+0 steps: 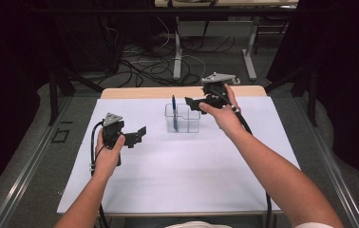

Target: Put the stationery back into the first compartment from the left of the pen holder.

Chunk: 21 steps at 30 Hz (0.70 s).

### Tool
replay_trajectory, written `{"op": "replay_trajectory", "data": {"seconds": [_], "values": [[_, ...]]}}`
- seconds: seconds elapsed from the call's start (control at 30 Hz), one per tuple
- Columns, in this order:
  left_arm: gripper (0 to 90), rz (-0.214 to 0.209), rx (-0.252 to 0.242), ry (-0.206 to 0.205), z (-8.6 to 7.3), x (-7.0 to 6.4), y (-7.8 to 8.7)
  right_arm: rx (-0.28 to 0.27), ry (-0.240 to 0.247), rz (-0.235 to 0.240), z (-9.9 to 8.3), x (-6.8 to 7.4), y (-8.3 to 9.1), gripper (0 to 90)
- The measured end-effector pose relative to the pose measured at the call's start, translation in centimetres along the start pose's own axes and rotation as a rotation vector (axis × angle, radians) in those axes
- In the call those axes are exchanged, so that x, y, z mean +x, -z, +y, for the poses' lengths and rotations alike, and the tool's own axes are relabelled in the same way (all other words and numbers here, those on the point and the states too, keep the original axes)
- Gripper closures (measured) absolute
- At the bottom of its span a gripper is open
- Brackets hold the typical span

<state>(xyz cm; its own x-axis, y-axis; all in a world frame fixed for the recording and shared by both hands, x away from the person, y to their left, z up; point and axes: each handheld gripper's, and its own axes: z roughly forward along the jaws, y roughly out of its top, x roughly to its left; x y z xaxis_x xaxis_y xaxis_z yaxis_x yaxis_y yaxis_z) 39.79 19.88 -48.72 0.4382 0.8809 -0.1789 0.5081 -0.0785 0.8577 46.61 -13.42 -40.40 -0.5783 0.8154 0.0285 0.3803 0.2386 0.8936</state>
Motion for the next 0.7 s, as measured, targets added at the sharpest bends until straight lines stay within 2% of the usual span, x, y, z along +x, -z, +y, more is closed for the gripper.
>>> {"op": "replay_trajectory", "data": {"seconds": [0.1,0.13,0.27,0.4,0.53,0.7], "values": [[2.4,0.002,0.002,-0.003,0.0,0.1,0.0,0.0,-0.016,-0.033,-0.6,-1.1,1.1,0.5],[2.4,0.003,0.002,-0.004,0.0,0.1,0.0,0.006,-0.022,-0.046,-0.9,-1.5,1.5,0.0],[2.3,0.006,0.003,-0.003,0.0,0.2,0.1,0.012,-0.033,-0.092,-2.2,-3.1,2.8,0.0],[2.3,0.012,0.0,0.0,0.0,0.3,0.1,0.025,-0.068,-0.119,-3.6,-4.4,4.2,0.0],[2.3,0.016,0.005,-0.003,-0.1,0.4,0.1,0.035,-0.038,-0.16,-4.9,-5.2,5.4,0.0],[2.3,0.023,0.005,0.001,-0.1,0.6,0.2,0.054,-0.06,-0.18,-7.0,-6.0,6.5,0.0]]}}
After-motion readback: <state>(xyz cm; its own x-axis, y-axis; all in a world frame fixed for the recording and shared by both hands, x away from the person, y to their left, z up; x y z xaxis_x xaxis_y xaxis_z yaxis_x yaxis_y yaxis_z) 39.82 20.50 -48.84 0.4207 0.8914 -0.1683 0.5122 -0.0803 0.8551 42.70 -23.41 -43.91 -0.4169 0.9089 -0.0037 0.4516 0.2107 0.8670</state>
